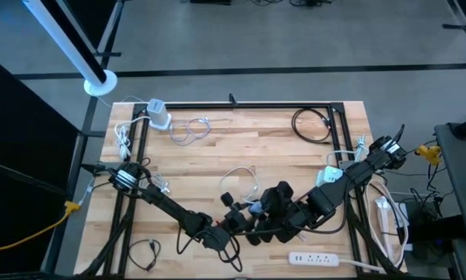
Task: Insert USB
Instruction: Insert the purple charger adapter into the white outlet extension
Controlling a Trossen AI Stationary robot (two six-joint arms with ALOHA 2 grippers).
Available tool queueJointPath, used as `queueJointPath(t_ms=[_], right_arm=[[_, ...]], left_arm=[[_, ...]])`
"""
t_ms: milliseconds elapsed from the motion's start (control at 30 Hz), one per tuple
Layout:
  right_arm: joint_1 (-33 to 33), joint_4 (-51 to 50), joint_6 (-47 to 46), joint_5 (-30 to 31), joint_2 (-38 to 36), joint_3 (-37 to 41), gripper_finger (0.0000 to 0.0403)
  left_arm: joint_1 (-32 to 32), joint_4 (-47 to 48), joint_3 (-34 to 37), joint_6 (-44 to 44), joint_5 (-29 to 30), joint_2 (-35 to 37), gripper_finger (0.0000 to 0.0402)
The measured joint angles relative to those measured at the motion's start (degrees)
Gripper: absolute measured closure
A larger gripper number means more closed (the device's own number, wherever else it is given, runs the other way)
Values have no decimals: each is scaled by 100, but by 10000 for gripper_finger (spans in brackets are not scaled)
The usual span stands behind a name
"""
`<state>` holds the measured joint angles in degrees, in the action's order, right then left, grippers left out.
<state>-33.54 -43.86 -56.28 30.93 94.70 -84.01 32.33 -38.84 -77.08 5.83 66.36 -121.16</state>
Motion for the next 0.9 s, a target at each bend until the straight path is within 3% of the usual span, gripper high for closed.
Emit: queueJointPath(t_ms=[167, 267, 433, 900], right_arm=[[-16, -150, 1304, -868, -73, 2, 203], [-43, -165, 2167, -1316, -74, 2, 151], [-109, 2, 3227, -1227, -74, 2, 106], [-144, 69, 4174, -1572, -107, 2, 209]], left_arm=[[19, 175, 11, -571, -1032, 0, 280], [32, 290, 13, -788, -1478, 0, 283], [-1, 345, 13, -988, -2065, 0, 283], [-118, 182, 11, -1146, -2399, 0, 283]])
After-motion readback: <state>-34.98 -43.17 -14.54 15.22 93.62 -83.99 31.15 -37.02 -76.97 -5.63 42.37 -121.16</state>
